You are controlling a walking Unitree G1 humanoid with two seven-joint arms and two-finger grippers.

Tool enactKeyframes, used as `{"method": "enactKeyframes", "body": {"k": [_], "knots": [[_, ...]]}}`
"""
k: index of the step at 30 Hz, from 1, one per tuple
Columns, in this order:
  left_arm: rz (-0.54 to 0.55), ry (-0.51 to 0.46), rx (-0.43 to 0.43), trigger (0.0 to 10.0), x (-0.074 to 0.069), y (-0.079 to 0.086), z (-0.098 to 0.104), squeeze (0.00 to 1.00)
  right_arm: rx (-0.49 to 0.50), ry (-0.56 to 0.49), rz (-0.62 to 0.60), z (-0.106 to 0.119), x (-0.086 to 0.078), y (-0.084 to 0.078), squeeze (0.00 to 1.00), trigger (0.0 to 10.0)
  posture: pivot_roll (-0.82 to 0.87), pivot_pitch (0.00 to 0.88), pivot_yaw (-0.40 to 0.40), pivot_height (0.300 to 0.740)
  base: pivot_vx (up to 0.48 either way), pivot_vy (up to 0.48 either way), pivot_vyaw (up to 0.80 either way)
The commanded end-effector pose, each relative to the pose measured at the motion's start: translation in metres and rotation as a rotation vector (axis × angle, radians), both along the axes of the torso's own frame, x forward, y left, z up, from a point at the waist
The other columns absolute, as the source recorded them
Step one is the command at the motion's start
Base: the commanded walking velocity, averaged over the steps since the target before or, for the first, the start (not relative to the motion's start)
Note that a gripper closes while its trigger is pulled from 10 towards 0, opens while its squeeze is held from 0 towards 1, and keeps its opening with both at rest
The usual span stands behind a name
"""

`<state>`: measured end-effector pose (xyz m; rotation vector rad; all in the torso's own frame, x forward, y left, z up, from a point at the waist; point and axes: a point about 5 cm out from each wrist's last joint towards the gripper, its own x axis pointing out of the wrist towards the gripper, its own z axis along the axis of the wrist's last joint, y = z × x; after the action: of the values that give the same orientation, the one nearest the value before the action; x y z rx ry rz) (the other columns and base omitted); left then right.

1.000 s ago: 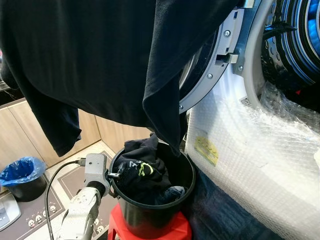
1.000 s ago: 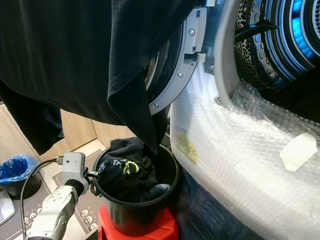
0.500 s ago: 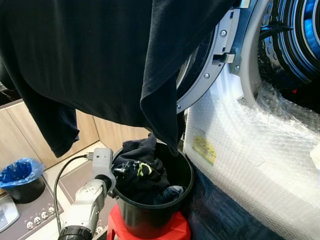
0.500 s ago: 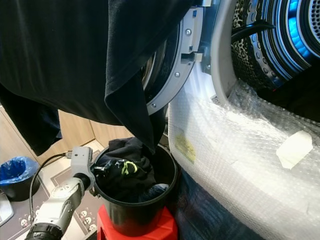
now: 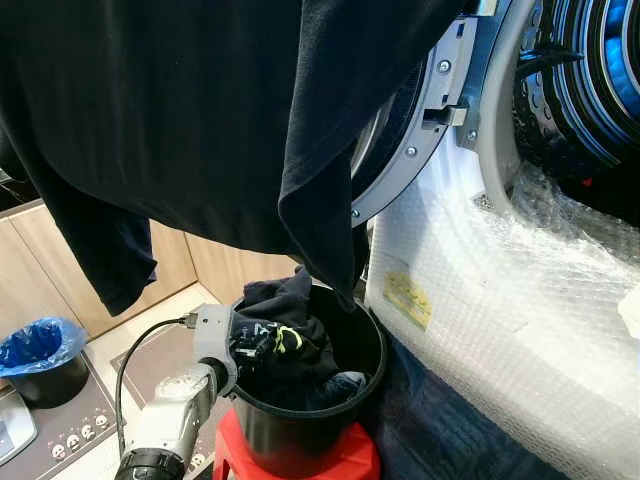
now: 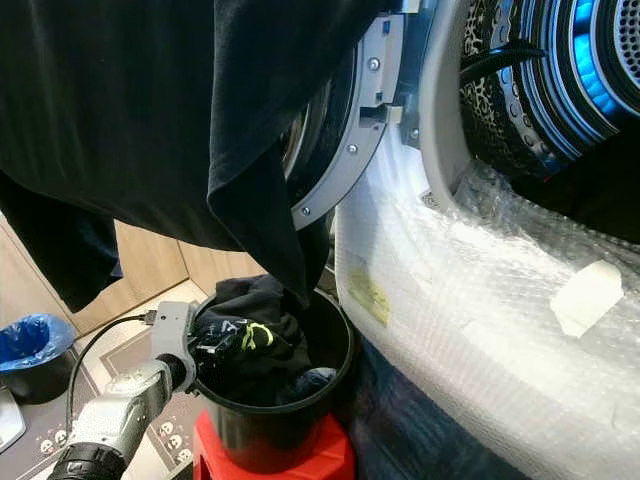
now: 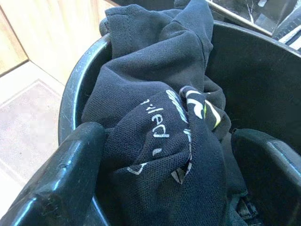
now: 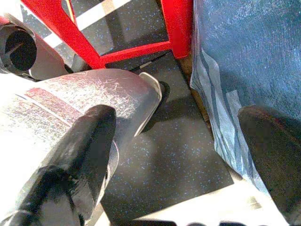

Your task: Clothes washing

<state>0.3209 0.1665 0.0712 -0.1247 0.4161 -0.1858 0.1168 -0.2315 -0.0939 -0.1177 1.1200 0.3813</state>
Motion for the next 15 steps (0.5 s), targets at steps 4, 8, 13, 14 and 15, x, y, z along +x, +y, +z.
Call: {"method": "enactKeyframes", "body": {"k": [4,8,13,14,15], "knots": [[0.042,0.033,-0.038,10.0,0.0021,0.0063,0.0014,0.00,0.006,0.008,-0.008,-0.0019,-0.0033,0.0036,0.00,10.0,-0.05,0.005,-0.015,0.740,0.000,0.000,0.00],[0.046,0.045,-0.062,5.0,0.0023,0.0074,0.0018,0.00,0.001,0.009,-0.010,-0.0020,-0.0041,0.0026,0.00,10.0,-0.06,0.005,-0.014,0.740,0.000,0.000,0.00],[0.050,0.060,-0.087,0.0,0.0019,0.0078,0.0014,0.00,-0.001,0.008,-0.012,-0.0020,-0.0040,0.0024,0.00,10.0,-0.06,0.005,-0.014,0.740,0.000,0.000,0.00],[0.050,0.062,-0.091,0.0,0.0018,0.0080,0.0014,0.00,-0.002,0.008,-0.013,-0.0020,-0.0040,0.0024,0.00,10.0,-0.06,0.005,-0.013,0.740,0.000,0.000,0.00],[0.057,0.072,-0.111,0.0,0.0016,0.0082,0.0009,0.00,-0.002,0.008,-0.013,-0.0020,-0.0040,0.0025,0.00,10.0,-0.06,0.005,-0.013,0.740,0.000,0.000,0.00]]}}
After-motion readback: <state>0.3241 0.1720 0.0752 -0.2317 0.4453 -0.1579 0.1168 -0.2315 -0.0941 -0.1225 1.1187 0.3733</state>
